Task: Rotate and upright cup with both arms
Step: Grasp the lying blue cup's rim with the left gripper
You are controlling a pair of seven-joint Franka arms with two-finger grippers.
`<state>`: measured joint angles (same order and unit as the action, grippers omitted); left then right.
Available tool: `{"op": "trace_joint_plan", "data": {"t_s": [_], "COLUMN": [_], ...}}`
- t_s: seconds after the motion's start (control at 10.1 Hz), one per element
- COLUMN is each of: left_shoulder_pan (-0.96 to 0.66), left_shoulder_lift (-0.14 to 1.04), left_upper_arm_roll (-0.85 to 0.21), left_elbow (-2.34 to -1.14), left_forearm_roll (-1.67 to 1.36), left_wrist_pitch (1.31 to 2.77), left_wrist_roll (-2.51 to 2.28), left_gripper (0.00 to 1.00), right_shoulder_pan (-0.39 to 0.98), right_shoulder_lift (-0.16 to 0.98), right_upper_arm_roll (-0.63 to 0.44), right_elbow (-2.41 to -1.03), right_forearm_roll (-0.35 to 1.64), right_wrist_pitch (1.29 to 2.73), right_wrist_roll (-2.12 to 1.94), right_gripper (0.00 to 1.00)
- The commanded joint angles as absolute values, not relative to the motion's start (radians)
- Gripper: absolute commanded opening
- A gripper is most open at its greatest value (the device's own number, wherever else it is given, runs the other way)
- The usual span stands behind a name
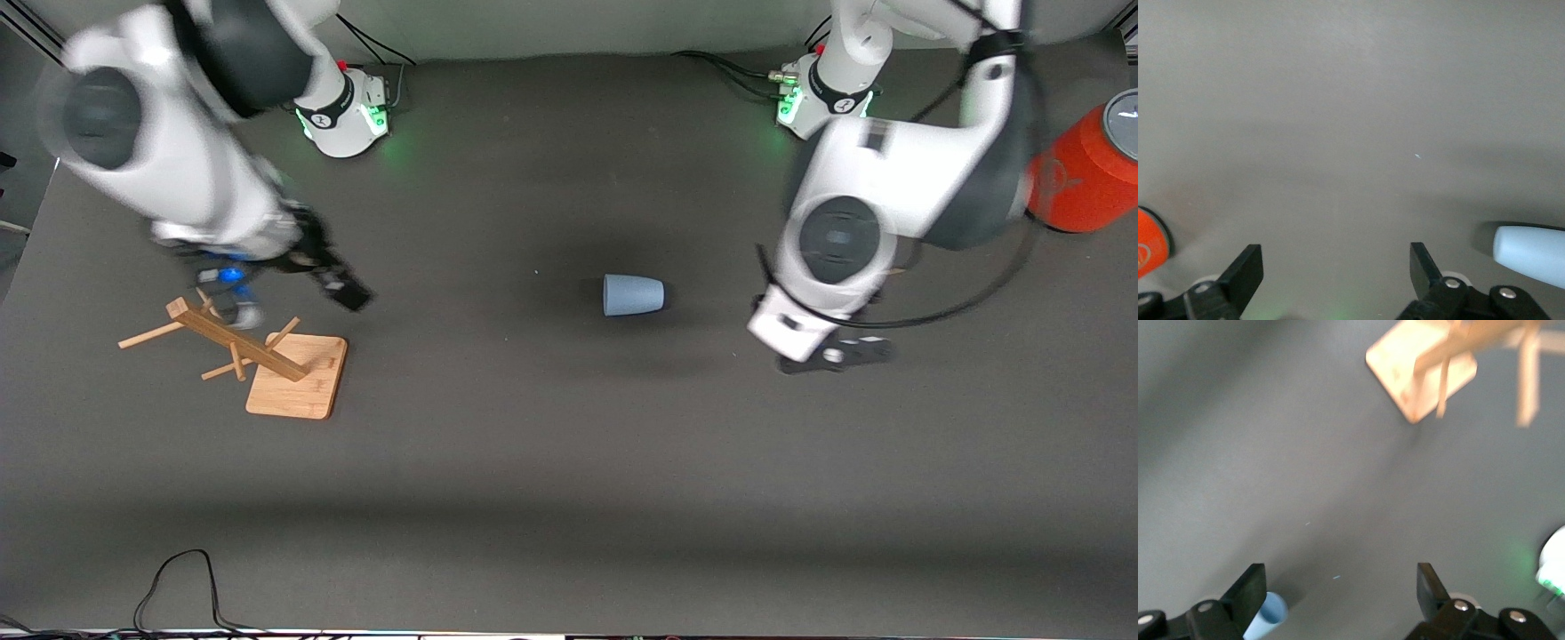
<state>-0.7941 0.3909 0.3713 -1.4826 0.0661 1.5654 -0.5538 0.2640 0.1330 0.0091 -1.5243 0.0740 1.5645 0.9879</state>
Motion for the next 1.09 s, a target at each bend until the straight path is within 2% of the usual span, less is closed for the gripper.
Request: {"op": "trace_joint_plan", "data": {"t_s": [0.0,0.1,0.3,0.5,0.8,0.99], "left_shoulder_pan": [-0.871,-0.885,-0.919,-1.003,-1.147,-1.157], "left_shoulder_lift": [0.406,0.438,0.562,0.707,0.782,0.816], "left_upper_arm_roll": [0.361,0.300,0.227,0.222,0.222,0.222], "left_elbow": [-1.470,-1.457,-1.347,-1.247,-1.246,-1.241], "left_forearm_roll": [0.075,0.086,0.109,0.113,0.182,0.208], "left_wrist_pitch": [1.565,1.563,1.557,1.548,1.554,1.563], "left_wrist_roll": [-0.751,-0.855,-1.012,-1.093,-1.175,-1.195], "left_gripper": [0.98,0.98,0.98,0.98,0.98,0.98], "right_shoulder_pan": [0.125,0.073,0.017,0.017,0.021,0.015], "right_shoulder_lift": [0.048,0.038,0.028,0.028,0.025,0.018], "right_upper_arm_roll": [0.026,0.026,0.023,-0.011,-0.057,-0.049], "right_elbow": [-1.611,-1.609,-1.598,-1.568,-1.568,-1.569], "right_forearm_roll": [0.077,0.075,0.010,-0.011,-0.011,-0.011], "right_wrist_pitch": [1.572,1.572,1.574,1.577,1.589,1.589], "right_wrist_roll": [0.605,0.437,0.130,-0.021,-0.103,-0.080], "right_gripper": [1.00,1.00,1.00,1.00,1.00,1.00]}}
